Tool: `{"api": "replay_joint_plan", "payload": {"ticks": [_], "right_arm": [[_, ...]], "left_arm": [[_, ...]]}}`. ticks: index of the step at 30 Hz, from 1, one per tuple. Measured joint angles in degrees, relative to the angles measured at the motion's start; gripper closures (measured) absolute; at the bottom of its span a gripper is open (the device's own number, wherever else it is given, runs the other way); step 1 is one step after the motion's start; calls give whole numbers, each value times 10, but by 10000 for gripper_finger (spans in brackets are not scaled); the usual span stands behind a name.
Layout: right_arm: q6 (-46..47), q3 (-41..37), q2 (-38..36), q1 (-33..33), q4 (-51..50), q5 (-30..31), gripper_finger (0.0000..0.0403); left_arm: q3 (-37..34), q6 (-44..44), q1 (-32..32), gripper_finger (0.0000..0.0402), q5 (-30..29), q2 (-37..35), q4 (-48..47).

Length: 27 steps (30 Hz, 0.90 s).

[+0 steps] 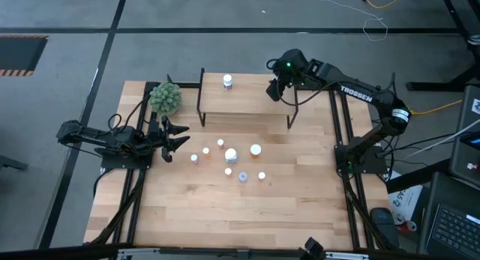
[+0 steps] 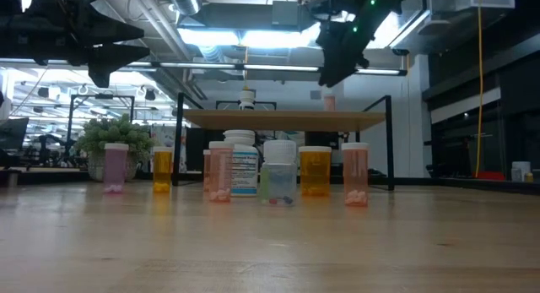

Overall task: Pick and place medicine bottles onto shelf by color
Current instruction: Put the pink pill bottle on the shelf

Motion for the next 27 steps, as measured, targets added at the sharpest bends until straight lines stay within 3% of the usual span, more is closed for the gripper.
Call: {"api": "replay_joint_plan", "payload": {"ticks": [7,15,18,27], "right_arm": [[52,68,-9,27,-124,-100,203],[44,54,-30,122,-246,-174,203],[30,15,-30,158,-219,-175,203],[80,-172,-30,242,27,-175,203]], "left_arm": [[0,0,0,215,0,0,0],[0,0,0,215,0,0,0],[0,0,0,215,0,0,0],[0,0,0,215,0,0,0]]}}
